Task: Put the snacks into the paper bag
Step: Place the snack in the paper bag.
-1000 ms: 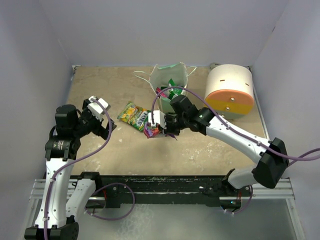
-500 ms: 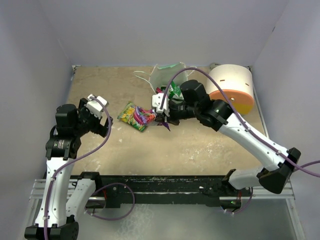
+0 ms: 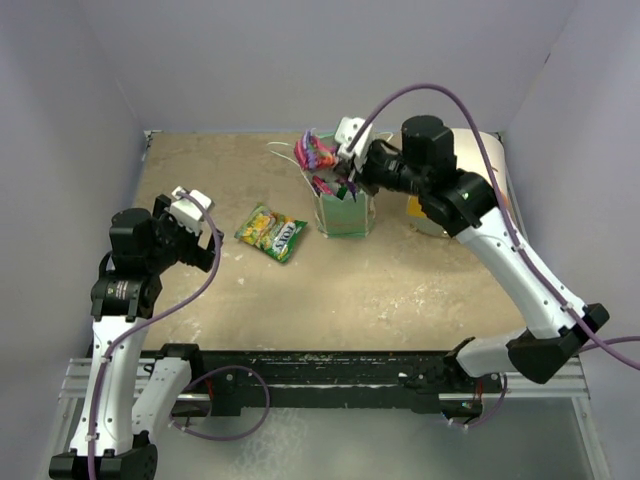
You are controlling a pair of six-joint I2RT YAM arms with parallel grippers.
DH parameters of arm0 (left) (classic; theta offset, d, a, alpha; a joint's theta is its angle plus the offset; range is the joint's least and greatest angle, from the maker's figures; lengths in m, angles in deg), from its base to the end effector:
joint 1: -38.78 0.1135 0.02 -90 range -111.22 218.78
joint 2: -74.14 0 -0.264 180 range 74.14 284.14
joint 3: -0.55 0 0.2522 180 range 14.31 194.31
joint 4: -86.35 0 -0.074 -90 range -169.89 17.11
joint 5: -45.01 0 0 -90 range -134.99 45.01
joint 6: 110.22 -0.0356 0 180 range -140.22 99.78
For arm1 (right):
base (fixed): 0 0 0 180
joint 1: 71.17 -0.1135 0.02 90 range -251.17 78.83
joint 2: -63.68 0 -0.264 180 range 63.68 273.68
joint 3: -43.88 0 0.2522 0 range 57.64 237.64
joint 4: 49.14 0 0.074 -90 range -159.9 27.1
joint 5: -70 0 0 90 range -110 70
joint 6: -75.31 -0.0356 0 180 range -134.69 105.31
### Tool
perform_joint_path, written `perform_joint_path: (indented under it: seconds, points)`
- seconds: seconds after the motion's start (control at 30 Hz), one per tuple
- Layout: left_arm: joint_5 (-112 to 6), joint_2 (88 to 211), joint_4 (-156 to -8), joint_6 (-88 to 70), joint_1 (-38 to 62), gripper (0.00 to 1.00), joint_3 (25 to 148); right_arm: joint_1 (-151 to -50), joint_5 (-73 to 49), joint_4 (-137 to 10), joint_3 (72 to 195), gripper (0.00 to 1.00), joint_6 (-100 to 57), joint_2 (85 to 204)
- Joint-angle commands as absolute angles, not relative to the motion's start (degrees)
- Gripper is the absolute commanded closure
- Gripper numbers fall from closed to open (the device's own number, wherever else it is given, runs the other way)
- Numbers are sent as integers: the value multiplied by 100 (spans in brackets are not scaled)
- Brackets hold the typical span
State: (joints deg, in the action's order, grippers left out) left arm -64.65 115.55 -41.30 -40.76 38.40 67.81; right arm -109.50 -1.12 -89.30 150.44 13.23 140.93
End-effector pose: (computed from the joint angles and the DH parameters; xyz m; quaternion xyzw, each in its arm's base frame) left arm 0.1451 -0.0129 0.3501 0.2405 0.8076 -0.0522 0.5359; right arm 0.2183 0.1873 0.4742 -0.5030 0.5797 0.1829 0.6144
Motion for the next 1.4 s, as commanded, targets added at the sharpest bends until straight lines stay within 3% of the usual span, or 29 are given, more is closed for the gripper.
perform_joint_path:
  seconds: [0.0,0.53,1.37]
  points:
    - [-6437,11466,-4367,-4000,3878,1,6825,-10490,-322,-8347,15659,100,1152,14398]
    - [-6591,11410,-4331,-4043,3878,1,6850,-10109,-399,-8361,16185,100,893,15536]
    - [-6687,11148,-4316,-4140,3878,1,6754,-10018,-1310,-9781,17202,100,1764,16565]
